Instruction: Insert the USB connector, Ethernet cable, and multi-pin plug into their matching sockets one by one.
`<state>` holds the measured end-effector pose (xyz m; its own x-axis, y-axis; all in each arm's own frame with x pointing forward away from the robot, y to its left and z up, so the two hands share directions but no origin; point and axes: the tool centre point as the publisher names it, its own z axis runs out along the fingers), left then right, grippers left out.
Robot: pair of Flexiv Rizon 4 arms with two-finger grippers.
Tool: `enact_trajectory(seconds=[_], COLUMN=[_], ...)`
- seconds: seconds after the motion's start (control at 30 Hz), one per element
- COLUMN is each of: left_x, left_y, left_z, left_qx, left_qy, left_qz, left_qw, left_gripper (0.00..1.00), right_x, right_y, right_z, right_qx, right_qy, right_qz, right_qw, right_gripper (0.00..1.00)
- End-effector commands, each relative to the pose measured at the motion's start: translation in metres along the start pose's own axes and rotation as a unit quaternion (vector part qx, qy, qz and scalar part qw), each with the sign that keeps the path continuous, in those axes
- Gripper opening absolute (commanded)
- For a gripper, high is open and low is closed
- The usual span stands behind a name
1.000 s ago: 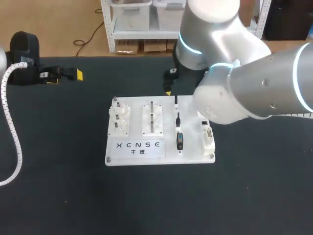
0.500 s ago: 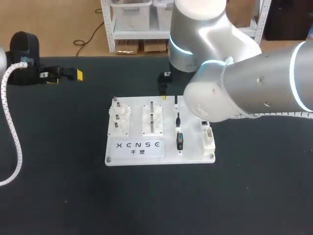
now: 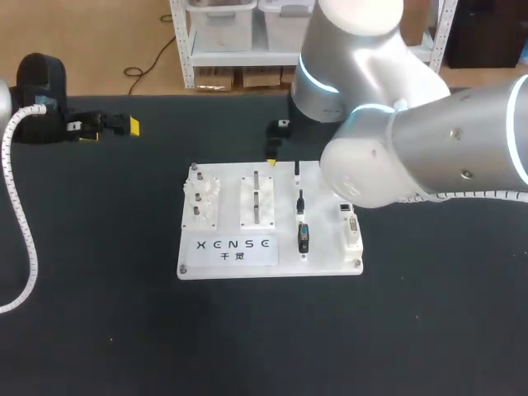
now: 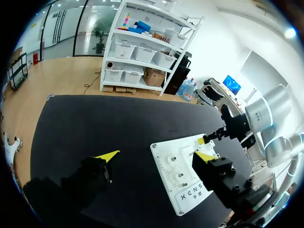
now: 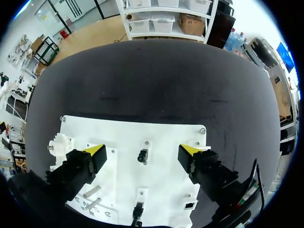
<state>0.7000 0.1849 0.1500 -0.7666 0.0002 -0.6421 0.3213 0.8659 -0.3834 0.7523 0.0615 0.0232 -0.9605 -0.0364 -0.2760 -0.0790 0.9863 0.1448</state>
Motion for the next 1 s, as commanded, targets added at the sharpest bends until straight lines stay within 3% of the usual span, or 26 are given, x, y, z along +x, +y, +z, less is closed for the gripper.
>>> enact_trajectory(seconds=[0.03, 0.57, 1.0], left_x=[0.0, 0.0, 0.0], left_y=[0.0001, 0.0001, 0.0001], left_z=[0.0, 0.0, 0.0], left_qx=[0.0, 0.0, 0.0], left_qy=[0.0, 0.0, 0.0], left_qz=[0.0, 0.0, 0.0], left_qw=[1.0, 1.0, 1.0], left_gripper=[1.0, 1.0, 1.0], right_x=[0.0031, 0.0031, 0.0011], right_y=[-0.0017, -0.0017, -0.0005], right_z=[-0.0019, -0.0019, 0.0008], right_qx=[-0.001, -0.001, -0.003], right_qy=[-0.003, -0.003, 0.043], right_qz=[0.0, 0.0, 0.05], right_qw=[1.0, 1.0, 0.998], right_gripper=[1.0, 1.0, 1.0])
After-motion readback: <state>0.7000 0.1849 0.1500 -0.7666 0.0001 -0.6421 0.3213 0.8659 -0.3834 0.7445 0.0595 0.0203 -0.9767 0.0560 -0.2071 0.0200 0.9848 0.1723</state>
